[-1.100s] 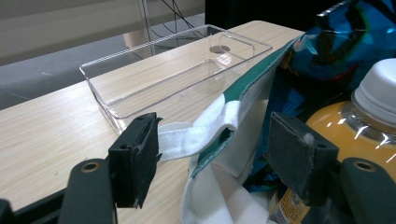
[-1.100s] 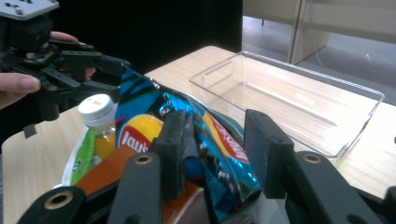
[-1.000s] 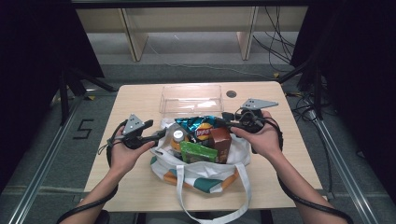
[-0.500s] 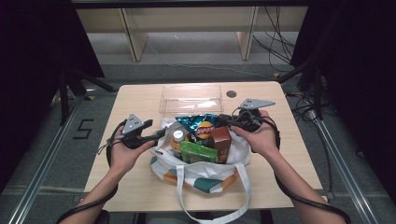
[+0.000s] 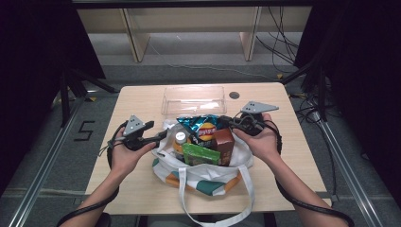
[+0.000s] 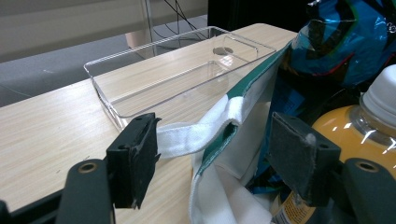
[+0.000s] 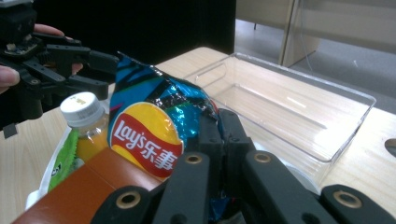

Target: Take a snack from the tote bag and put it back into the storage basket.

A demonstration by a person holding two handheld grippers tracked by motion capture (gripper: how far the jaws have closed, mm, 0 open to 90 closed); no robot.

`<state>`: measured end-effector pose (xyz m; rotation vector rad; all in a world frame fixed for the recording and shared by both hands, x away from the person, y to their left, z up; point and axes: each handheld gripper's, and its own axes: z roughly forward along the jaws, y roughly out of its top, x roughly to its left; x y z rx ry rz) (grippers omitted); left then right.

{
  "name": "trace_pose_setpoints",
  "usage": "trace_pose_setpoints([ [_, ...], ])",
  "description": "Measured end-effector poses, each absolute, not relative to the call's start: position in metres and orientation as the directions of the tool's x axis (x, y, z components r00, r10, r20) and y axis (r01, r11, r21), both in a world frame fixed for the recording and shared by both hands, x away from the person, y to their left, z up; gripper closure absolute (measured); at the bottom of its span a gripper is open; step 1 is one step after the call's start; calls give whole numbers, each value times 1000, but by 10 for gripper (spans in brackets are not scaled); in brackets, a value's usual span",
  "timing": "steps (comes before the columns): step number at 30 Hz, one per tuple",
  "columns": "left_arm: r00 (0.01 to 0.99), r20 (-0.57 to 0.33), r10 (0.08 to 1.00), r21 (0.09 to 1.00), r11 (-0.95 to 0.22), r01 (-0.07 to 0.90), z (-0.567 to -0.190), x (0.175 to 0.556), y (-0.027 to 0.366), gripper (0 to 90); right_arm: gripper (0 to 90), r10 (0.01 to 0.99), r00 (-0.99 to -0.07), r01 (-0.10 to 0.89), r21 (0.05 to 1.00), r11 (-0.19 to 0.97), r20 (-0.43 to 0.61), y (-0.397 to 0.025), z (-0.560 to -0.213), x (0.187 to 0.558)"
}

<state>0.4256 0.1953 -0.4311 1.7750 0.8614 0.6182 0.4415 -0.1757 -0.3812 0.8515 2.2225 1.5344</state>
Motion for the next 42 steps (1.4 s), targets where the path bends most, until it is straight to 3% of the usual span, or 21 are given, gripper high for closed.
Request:
trace_pose_setpoints([
  [42,604,-28,797,943,-179,280,-431,425,196,326,900,657,-753,191,970,151,46,-174,-345,426],
])
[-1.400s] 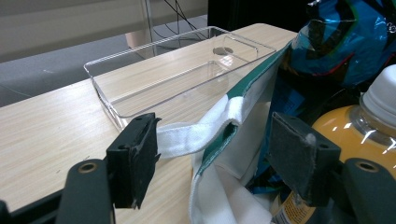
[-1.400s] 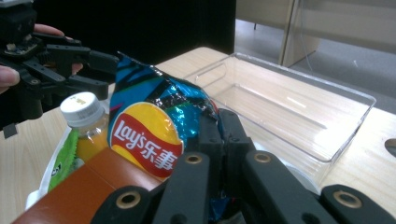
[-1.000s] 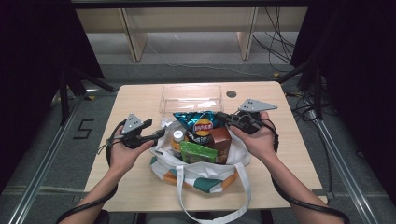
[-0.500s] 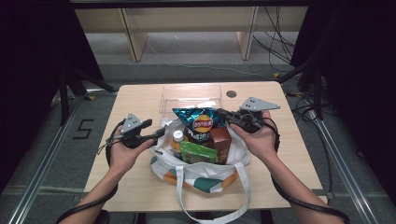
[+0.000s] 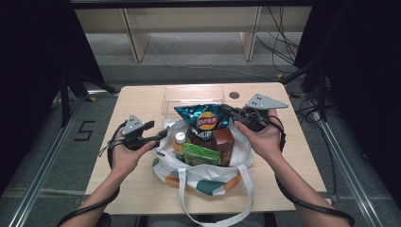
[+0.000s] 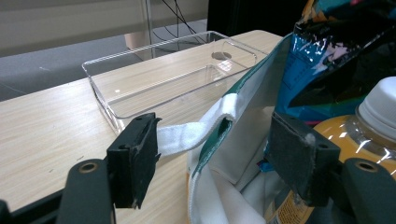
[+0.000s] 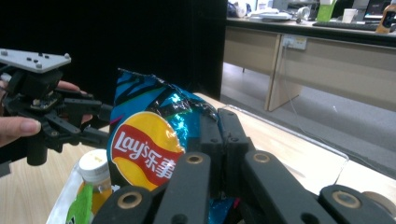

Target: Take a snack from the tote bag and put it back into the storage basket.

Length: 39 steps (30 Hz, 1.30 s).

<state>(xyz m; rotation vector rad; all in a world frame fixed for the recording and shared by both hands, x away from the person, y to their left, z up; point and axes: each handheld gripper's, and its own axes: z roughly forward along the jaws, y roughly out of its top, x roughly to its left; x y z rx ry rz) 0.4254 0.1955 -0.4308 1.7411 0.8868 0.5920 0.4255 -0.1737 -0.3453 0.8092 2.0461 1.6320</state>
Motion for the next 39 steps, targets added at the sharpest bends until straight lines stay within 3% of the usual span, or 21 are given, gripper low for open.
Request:
trace_pose_setpoints([
  [27,606,-31,795,945,-175,277,-430,425,195,325,900,673,-740,70,993,93,-11,-169,-315,430],
  [39,609,-34,792,944,-174,279,-429,426,196,316,900,678,-735,71,995,67,7,-166,-306,430],
])
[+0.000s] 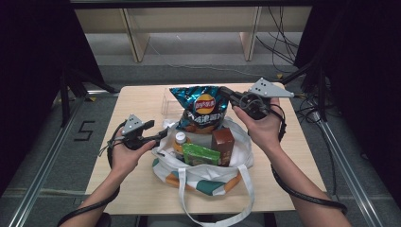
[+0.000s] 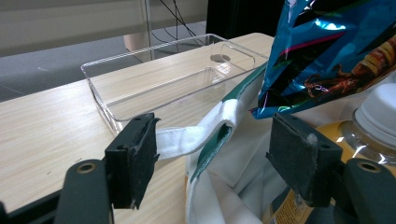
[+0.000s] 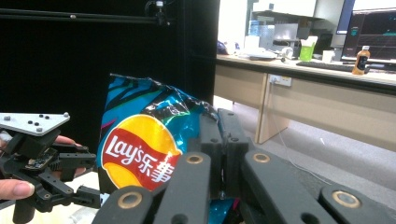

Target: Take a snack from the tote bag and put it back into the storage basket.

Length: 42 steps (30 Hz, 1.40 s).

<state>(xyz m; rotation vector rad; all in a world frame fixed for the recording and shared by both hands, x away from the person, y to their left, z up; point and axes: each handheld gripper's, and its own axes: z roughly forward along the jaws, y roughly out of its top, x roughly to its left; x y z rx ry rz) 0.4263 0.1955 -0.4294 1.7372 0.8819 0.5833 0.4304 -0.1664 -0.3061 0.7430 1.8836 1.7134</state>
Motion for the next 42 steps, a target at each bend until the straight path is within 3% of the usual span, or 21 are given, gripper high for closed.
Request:
trace_pose_setpoints([
  [42,603,-52,796,946,-154,285,-430,426,194,315,900,710,-703,-1,999,38,-28,-167,-273,435],
])
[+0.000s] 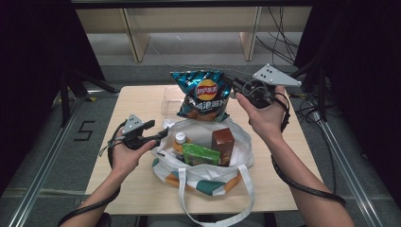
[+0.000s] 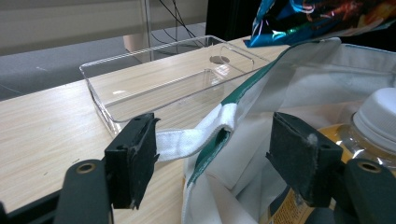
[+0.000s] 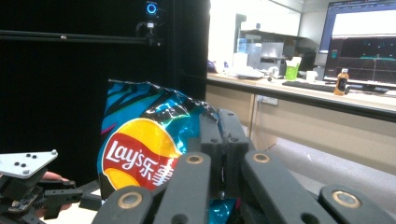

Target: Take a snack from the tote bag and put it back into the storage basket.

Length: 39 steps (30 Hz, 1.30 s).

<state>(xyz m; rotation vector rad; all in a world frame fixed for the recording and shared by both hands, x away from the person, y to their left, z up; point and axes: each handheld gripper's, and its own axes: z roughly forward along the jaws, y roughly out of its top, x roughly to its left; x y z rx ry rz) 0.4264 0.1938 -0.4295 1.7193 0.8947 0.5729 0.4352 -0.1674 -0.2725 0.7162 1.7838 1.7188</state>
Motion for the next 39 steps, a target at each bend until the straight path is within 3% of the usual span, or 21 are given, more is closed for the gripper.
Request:
trace_pose_setpoints([
  [39,604,-45,796,950,-153,271,-427,426,194,315,900,733,-680,-11,1000,1,-9,-168,-252,445],
])
